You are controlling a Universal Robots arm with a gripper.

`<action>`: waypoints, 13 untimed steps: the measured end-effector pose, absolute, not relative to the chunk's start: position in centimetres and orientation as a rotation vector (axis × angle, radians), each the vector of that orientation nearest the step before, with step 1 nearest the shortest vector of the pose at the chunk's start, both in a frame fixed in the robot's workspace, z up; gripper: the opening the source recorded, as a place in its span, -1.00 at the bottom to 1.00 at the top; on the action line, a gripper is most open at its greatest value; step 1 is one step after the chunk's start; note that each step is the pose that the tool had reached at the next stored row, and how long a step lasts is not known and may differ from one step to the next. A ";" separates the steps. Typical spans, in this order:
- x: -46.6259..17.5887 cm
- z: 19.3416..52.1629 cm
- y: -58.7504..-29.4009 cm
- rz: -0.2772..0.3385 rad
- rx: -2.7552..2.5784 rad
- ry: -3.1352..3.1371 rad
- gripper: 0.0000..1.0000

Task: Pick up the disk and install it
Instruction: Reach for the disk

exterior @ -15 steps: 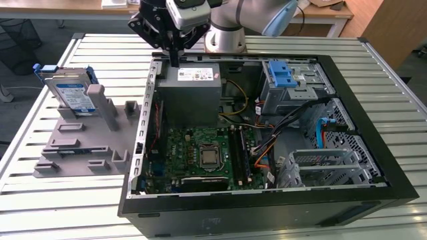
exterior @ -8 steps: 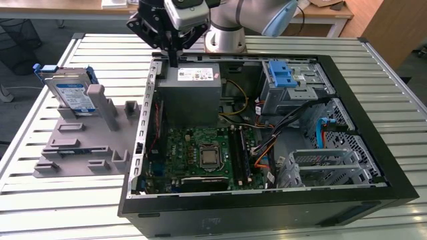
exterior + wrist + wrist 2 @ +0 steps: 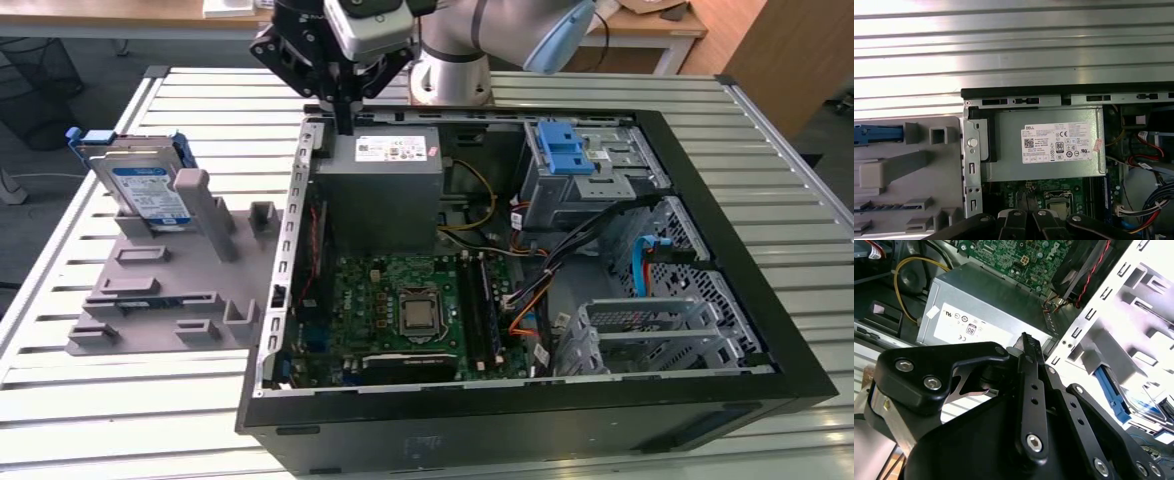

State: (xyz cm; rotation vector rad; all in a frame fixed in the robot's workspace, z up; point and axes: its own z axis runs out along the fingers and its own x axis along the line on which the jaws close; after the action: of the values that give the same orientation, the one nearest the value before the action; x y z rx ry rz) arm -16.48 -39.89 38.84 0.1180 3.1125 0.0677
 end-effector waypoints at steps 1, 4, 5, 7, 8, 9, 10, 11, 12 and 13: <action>-16.5 38.8 -39.9 0.068 0.118 3.113 -0.79; -16.6 38.8 -39.9 0.068 0.118 3.112 -0.79; -16.6 38.8 -39.9 0.068 0.118 3.113 -0.79; -16.7 38.8 -39.9 0.068 0.118 3.112 -0.79; -16.7 38.8 -39.9 0.068 0.118 3.112 -0.79; -16.7 38.8 -39.9 0.068 0.118 3.112 -0.79; -16.8 38.8 -39.9 0.068 0.118 3.112 -0.79; -16.8 38.8 -39.9 0.068 0.118 3.112 -0.79; -16.8 38.8 -39.9 0.068 0.118 3.113 -0.79; -16.9 38.8 -39.9 0.068 0.118 3.112 -0.79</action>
State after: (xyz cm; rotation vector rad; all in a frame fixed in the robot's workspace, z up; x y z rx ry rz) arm -16.88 -39.89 38.79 0.1180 3.1124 0.0677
